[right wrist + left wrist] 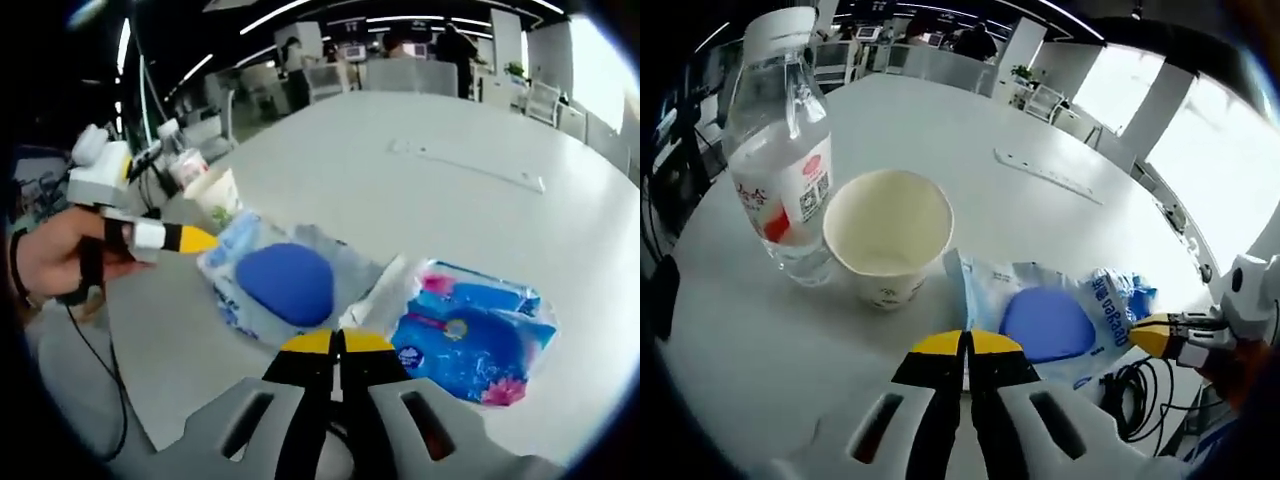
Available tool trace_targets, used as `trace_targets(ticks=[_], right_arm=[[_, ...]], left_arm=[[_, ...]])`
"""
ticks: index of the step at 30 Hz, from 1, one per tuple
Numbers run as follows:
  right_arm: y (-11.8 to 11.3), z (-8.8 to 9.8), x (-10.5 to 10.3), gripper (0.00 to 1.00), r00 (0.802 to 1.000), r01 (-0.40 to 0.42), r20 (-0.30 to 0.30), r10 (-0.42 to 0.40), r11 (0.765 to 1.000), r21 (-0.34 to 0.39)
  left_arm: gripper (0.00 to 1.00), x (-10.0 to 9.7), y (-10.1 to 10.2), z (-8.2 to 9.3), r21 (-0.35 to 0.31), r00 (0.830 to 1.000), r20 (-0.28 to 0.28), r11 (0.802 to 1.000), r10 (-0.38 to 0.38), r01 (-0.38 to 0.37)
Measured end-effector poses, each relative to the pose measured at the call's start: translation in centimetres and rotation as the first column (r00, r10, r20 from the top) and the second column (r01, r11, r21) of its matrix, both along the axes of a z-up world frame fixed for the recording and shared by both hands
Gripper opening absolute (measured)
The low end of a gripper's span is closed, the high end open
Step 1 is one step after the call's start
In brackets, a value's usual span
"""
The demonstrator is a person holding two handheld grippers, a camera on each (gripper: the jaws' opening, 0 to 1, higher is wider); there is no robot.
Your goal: Arrange the tabletop items into an orderly group along one side of the table until the central work area is clear of visible clutter.
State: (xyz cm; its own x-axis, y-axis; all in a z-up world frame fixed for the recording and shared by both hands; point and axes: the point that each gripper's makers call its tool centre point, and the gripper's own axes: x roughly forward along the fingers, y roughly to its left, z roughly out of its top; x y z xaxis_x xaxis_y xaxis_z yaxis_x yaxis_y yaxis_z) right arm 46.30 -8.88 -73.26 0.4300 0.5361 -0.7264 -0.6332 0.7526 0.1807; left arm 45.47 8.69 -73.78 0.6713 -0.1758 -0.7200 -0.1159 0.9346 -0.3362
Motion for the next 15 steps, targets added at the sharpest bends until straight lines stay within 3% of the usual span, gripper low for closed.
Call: trace_targets(ticks=[9, 15], right_arm=[[-0.2, -0.9, 0.7, 0.0, 0.999, 0.026, -0.021, -0.027, 1.0, -0.002], [-0.5, -1.0, 1.0, 0.0, 0.999, 0.05, -0.017, -0.05, 0.999, -0.008]], left_arm=[[0.0, 0.8, 0.4, -0.6, -0.042, 0.996, -0.001, 0.996, 0.084, -0.084], [0.0, 1.4, 0.4, -0.6, -0.036, 0.996, 0.012, 0.996, 0.083, -0.083]])
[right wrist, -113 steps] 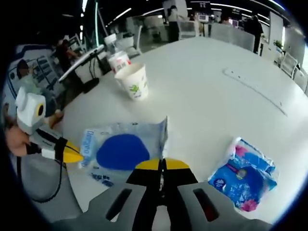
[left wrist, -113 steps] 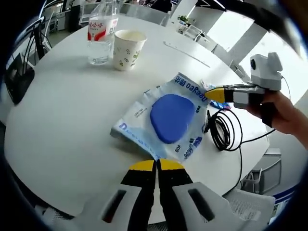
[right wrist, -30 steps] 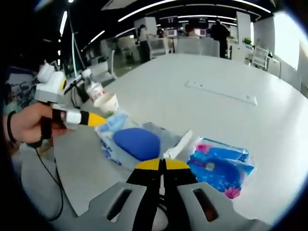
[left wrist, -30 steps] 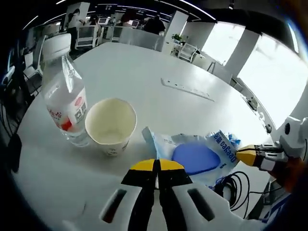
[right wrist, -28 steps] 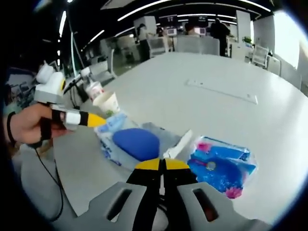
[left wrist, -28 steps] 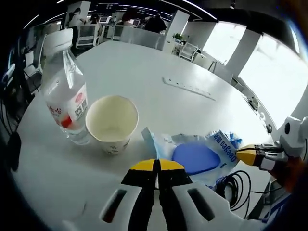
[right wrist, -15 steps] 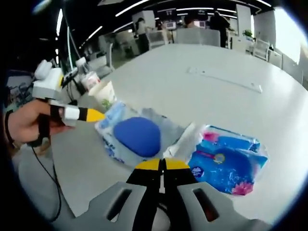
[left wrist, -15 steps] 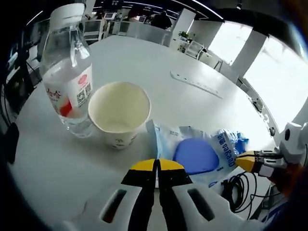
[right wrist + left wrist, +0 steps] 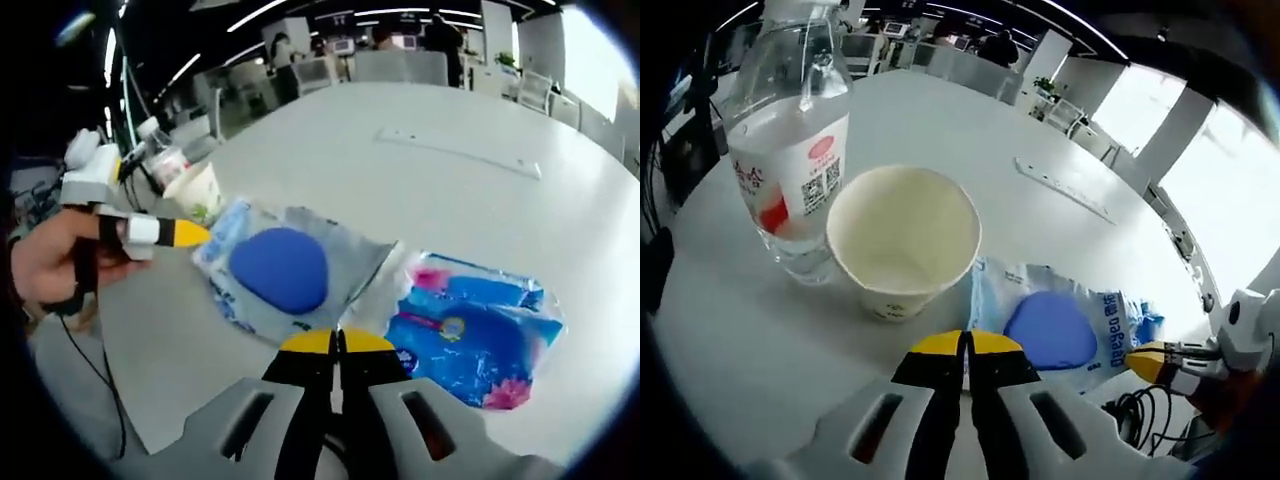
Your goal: Arrange the tabletop items into an orderly group along one side of the table until the central work area is clear of visible clutter.
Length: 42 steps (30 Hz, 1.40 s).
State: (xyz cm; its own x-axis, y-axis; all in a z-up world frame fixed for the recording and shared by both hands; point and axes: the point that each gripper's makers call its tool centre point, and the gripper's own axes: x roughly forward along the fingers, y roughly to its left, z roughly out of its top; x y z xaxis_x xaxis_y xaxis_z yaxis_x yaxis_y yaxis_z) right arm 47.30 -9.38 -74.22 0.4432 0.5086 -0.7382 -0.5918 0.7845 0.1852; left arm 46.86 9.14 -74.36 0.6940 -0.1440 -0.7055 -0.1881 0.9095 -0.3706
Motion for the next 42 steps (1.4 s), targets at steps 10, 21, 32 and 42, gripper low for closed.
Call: trace_targets(ticks=[10, 21, 32, 42], right_arm=[[-0.7, -0.6, -0.5, 0.04, 1.0, 0.005, 0.005, -0.005, 1.0, -0.019], [-1.0, -0.3, -0.6, 0.0, 0.999, 0.04, -0.014, -0.04, 0.999, 0.013], [-0.6, -0.1, 0.2, 0.0, 0.999, 0.033, -0.014, -0.033, 0.999, 0.008], [-0.8, -0.3, 0.5, 0.01, 0.999, 0.035, -0.005, -0.035, 0.999, -0.004]], left_arm=[[0.03, -1.8, 0.4, -0.5, -0.009, 0.999, -0.004, 0.999, -0.035, 0.035], [0.02, -2.7, 0.3, -0.8, 0.018, 0.996, -0.009, 0.996, -0.089, 0.089], [0.0, -2.0, 0.4, -0.8, 0.011, 0.998, -0.019, 0.998, -0.061, 0.061], [0.0, -1.6, 0.5, -0.7, 0.007, 0.998, -0.013, 0.998, -0.054, 0.055]])
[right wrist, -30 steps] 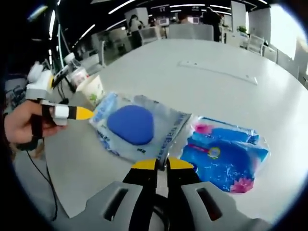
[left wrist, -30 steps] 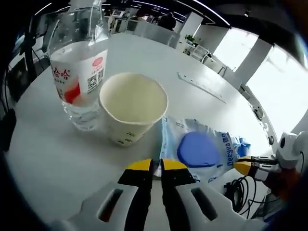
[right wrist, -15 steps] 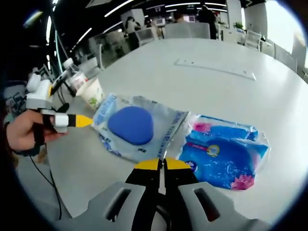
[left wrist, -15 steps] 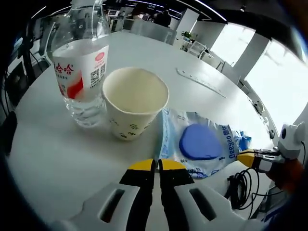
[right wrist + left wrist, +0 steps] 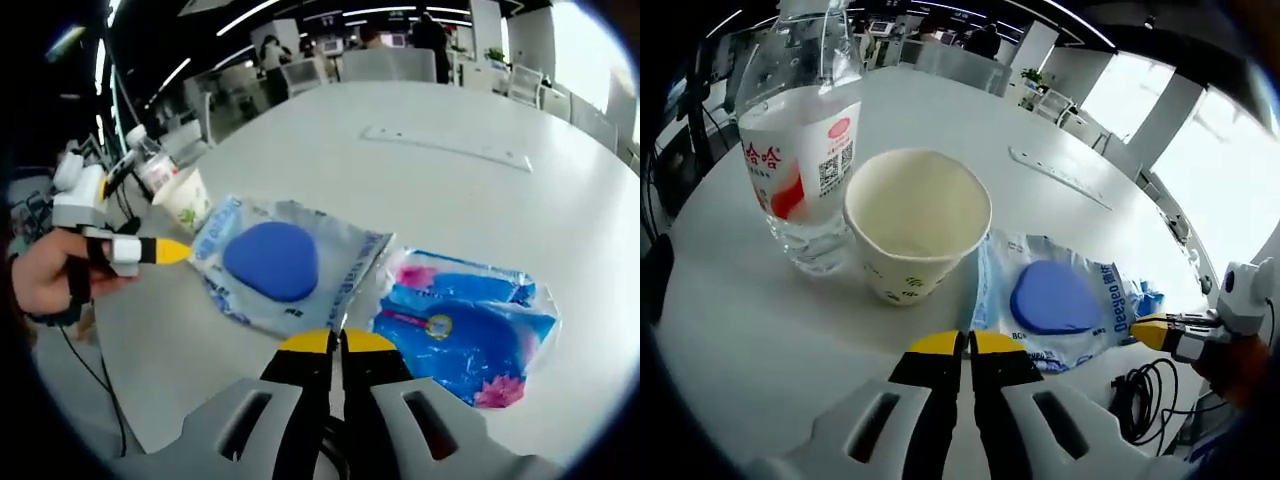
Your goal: Arrange the tabletop items into an orderly group along one side of the table until the central work area is clear of visible clutter.
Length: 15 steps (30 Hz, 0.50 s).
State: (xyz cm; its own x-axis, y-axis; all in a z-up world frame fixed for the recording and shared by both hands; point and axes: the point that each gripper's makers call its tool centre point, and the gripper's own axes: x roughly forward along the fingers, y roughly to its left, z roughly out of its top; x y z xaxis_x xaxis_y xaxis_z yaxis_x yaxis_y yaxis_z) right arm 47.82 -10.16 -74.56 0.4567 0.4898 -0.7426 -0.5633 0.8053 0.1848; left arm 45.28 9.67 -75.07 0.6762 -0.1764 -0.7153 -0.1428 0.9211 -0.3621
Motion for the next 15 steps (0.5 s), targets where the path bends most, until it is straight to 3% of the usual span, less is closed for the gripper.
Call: trace_targets(ticks=[15], right_arm=[[-0.87, 0.59, -0.29, 0.03, 0.999, 0.027, 0.024, -0.027, 1.0, -0.007]], left_arm=[[0.03, -0.57, 0.25, 0.69, -0.008, 1.0, 0.018, 1.0, 0.005, -0.005]])
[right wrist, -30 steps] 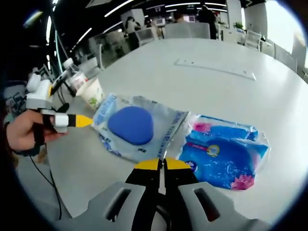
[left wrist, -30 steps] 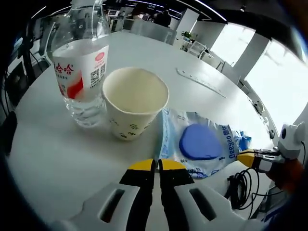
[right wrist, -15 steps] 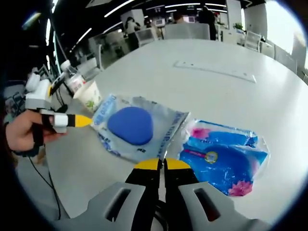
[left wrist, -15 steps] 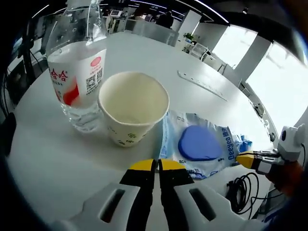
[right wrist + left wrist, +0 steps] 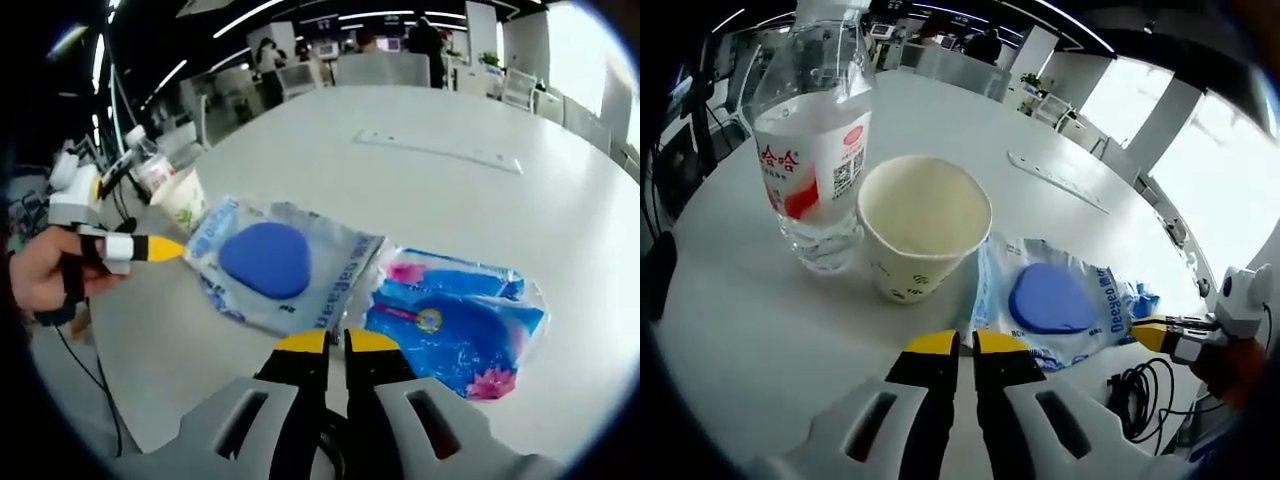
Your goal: Arrange the tabletop items into an orderly group along one side of the table until the central work area is clear of visible clutter.
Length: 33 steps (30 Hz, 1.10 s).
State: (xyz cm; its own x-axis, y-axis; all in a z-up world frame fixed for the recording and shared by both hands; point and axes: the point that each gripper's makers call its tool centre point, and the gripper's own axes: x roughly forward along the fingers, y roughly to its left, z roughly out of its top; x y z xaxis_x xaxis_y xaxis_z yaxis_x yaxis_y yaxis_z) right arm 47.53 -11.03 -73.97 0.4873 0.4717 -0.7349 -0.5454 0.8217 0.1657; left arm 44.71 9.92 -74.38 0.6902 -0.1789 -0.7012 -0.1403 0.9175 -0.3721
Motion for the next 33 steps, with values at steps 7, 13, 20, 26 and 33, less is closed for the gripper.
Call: trace_targets(ticks=[7, 13, 20, 26, 33], right_arm=[[-0.5, 0.7, -0.3, 0.03, 1.0, 0.009, 0.011, -0.009, 1.0, 0.006], [-1.1, 0.8, -1.1, 0.04, 1.0, 0.013, 0.018, -0.014, 1.0, 0.008], [-2.1, 0.9, -1.8, 0.04, 0.999, 0.028, 0.02, -0.028, 1.0, 0.001], [-3.7, 1.3, -2.1, 0.04, 0.999, 0.047, 0.027, -0.047, 0.999, -0.017], [-6.0, 1.6, -2.2, 0.05, 0.996, 0.087, 0.036, -0.086, 0.996, -0.029]], left_arm=[[0.03, -0.8, 0.1, 0.7, 0.0, 1.0, 0.007, 1.0, -0.002, 0.002], [0.05, -1.8, 0.0, 1.1, 0.006, 1.0, 0.014, 1.0, -0.019, 0.019], [0.08, -3.2, 0.0, 1.4, 0.028, 0.999, 0.014, 0.998, -0.05, 0.049], [0.11, -4.5, -0.1, 1.5, 0.059, 0.995, 0.013, 0.994, -0.098, 0.097], [0.14, -5.6, 0.0, 1.8, 0.092, 0.988, 0.012, 0.984, -0.157, 0.155]])
